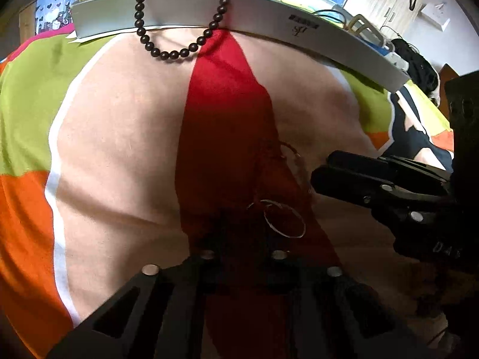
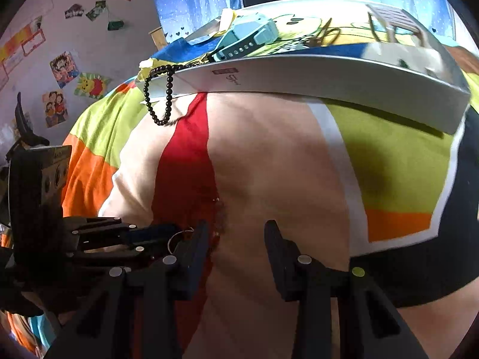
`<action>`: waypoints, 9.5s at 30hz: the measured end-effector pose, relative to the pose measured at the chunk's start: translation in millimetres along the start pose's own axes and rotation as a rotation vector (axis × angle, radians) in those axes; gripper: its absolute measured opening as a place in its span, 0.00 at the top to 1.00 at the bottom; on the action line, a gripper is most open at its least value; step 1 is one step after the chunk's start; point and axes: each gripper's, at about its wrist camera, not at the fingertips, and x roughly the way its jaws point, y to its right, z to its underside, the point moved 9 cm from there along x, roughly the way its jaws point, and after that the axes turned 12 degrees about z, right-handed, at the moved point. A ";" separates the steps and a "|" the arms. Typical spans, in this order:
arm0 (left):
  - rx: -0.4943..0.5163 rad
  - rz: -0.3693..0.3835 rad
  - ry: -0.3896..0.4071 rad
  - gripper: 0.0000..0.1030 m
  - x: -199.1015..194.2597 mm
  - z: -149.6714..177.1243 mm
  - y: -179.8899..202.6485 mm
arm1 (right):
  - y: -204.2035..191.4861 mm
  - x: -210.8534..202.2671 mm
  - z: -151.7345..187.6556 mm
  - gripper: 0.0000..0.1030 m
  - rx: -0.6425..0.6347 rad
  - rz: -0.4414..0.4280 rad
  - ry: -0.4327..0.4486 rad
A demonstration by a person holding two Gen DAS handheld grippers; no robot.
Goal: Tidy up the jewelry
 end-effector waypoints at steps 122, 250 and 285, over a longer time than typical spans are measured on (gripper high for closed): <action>0.065 -0.057 0.252 0.43 -30.8 -239.4 68.5 | 153.3 -58.2 -165.4 0.71 0.239 0.227 0.185; 0.089 -0.323 0.618 0.02 -299.8 96.6 135.0 | -45.8 -294.0 66.9 0.00 0.178 0.253 0.561; 0.056 -0.289 0.624 0.02 -302.8 98.9 131.4 | -46.0 -291.5 71.5 0.00 0.177 0.254 0.551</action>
